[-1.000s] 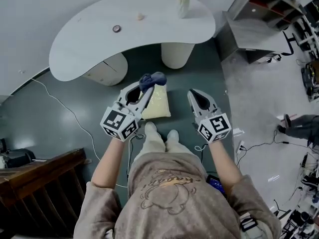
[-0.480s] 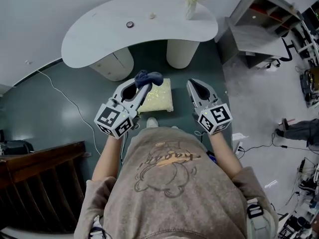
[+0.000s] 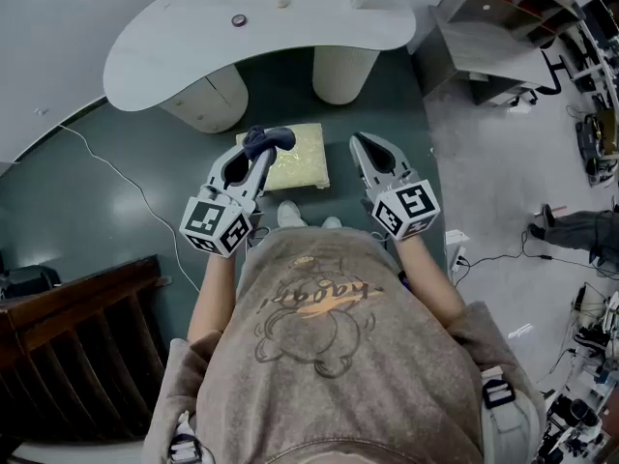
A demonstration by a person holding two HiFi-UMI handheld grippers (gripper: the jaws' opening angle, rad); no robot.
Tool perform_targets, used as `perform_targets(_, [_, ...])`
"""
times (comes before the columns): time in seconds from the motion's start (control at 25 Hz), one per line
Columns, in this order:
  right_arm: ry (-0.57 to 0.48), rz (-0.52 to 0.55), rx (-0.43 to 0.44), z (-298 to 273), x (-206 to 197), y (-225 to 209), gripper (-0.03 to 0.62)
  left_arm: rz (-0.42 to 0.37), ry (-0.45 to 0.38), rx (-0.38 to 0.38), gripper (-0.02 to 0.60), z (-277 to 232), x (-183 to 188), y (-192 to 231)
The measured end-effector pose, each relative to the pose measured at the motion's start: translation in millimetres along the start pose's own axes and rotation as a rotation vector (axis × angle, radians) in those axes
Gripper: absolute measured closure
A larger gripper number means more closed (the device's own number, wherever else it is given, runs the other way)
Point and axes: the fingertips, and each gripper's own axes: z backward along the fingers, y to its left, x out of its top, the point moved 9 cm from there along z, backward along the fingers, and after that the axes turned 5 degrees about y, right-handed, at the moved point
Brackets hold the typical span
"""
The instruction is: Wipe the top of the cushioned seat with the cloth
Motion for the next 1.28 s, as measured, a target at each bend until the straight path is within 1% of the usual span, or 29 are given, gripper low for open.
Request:
perform_targets(0.16, [0.009, -0.004, -0.004, 1, -8, -1, 0.599, 0.015, 0.004, 0.034, 0.488, 5, -7, 2])
perform_targets(0.48, [0.032, 0.01, 0.008, -5, -13, -2, 0.6, 0.035, -0.009, 0.071, 0.488, 12, -8, 7])
perform_targets(0.64, [0.037, 0.015, 0.009, -6, -13, -5, 0.6, 0.045, -0.01, 0.075, 0.488, 11, -10, 7])
perform_targets(0.8, [0.046, 0.024, 0.009, -6, -14, -9, 0.6, 0.082, -0.019, 0.076, 0.488, 8, -10, 6])
perform_targets(1.28, [0.049, 0.041, 0.023, -7, -10, -13, 0.6, 0.084, -0.008, 0.075, 0.488, 3, -12, 0])
